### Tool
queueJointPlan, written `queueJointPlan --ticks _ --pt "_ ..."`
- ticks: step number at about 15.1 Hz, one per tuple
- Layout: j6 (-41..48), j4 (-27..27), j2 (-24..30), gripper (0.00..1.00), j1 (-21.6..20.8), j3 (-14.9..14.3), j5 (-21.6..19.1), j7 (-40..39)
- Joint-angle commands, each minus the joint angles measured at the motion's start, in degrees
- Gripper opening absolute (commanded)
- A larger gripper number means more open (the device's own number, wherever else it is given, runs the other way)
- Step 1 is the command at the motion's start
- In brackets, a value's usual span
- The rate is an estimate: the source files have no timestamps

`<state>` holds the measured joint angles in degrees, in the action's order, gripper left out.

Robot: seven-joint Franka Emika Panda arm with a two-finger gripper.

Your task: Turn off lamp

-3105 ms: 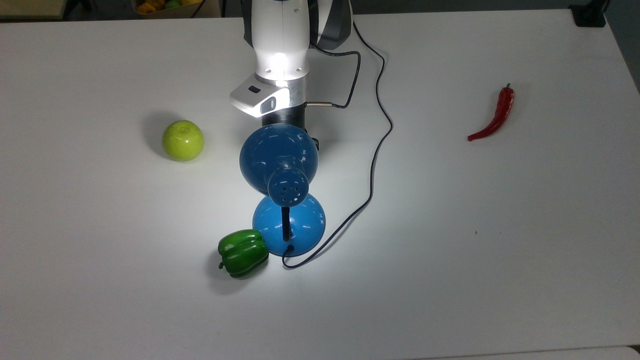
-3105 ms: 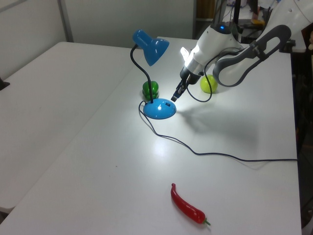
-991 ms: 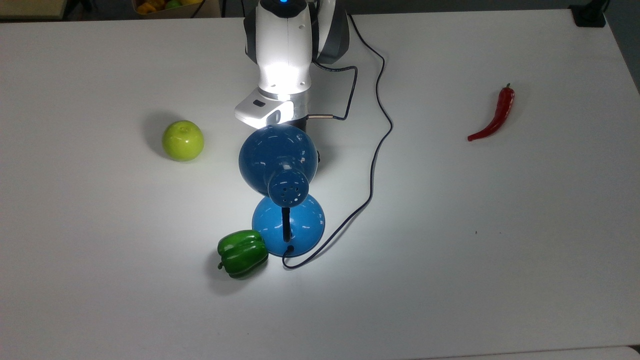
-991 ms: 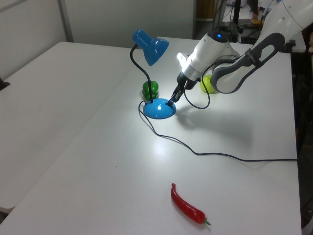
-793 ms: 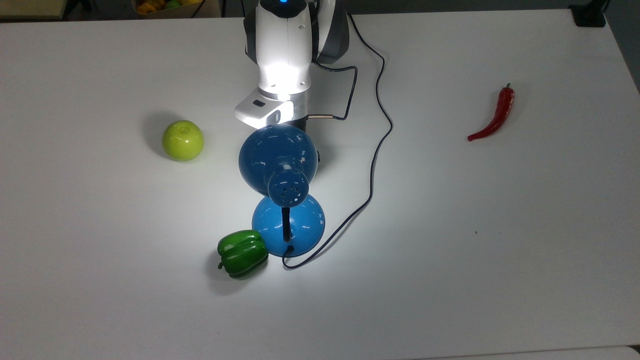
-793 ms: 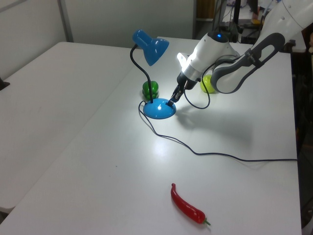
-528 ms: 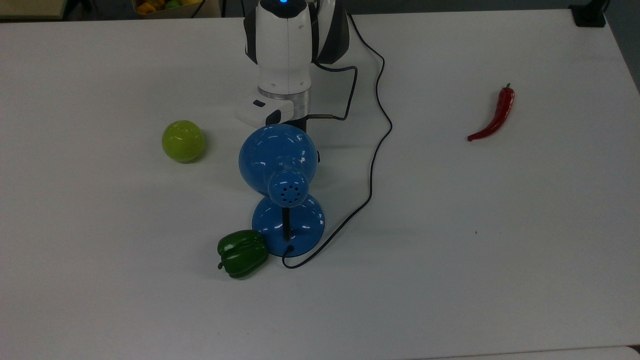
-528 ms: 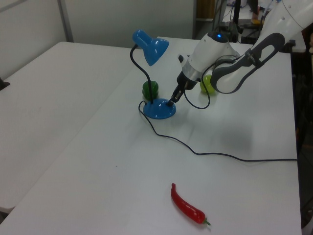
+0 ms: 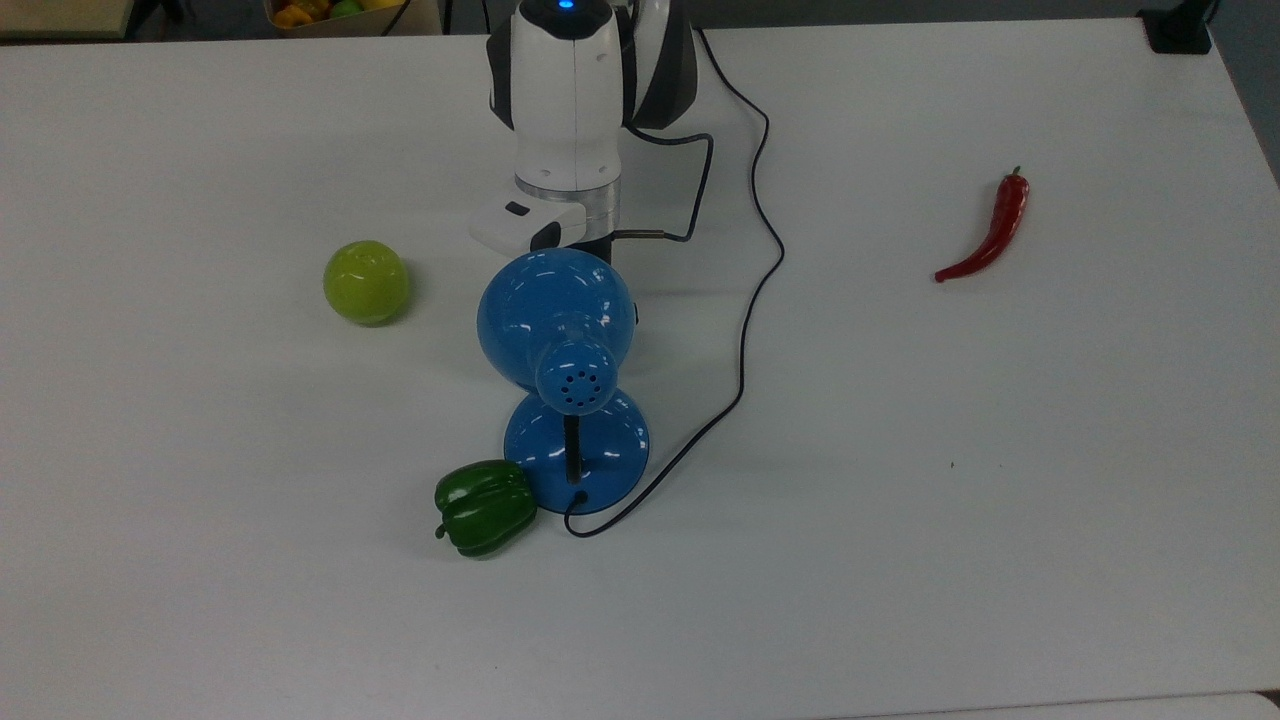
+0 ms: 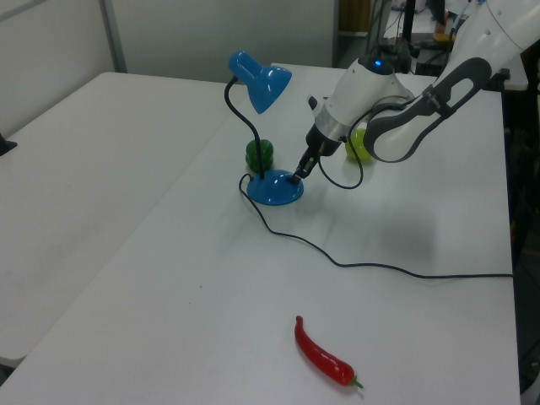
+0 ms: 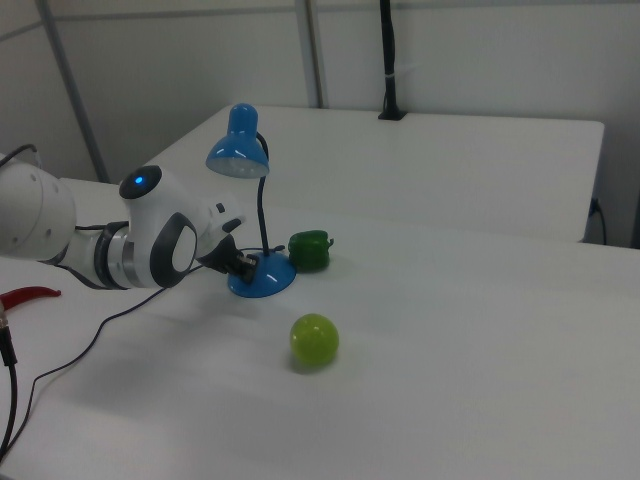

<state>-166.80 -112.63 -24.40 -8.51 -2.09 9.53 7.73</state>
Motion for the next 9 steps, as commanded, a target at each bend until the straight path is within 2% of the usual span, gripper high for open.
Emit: queueJointPlan --ticks 1,6,9 --pt "6.2 -1.0 1.6 0.00 -0.2 -1.0 1.7 1.6" --pt "16.7 -0.9 5.8 0.00 -0.4 -0.9 1.7 1.2" --pt "27.2 -0.5 9.9 0.00 -1.0 -0.8 1.6 0.9"
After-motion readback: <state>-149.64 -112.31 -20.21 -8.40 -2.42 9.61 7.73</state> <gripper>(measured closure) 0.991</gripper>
